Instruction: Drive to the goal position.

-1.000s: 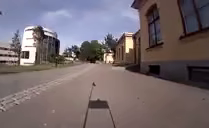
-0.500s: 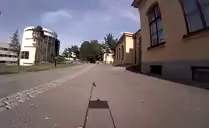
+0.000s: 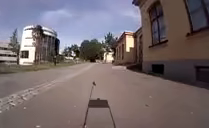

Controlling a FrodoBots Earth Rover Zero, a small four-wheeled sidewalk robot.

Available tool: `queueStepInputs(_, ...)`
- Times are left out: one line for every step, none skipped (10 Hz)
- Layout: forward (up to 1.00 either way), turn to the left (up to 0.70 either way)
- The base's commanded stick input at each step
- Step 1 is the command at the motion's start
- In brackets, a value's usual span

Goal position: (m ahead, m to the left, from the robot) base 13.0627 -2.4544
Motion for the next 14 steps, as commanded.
queueStepInputs(0.45,0.00)
queueStepInputs(0.45,0.00)
queueStepInputs(0.45,0.00)
queueStepInputs(0.45,0.00)
queueStepInputs(0.45,0.00)
queueStepInputs(0.45,0.00)
queueStepInputs(0.45,0.00)
queueStepInputs(0.45,0.00)
queueStepInputs(0.45,0.00)
queueStepInputs(0.45,0.00)
queueStepInputs(0.45,0.00)
queueStepInputs(0.45,0.00)
queueStepInputs(0.45,0.00)
queueStepInputs(0.45,0.00)
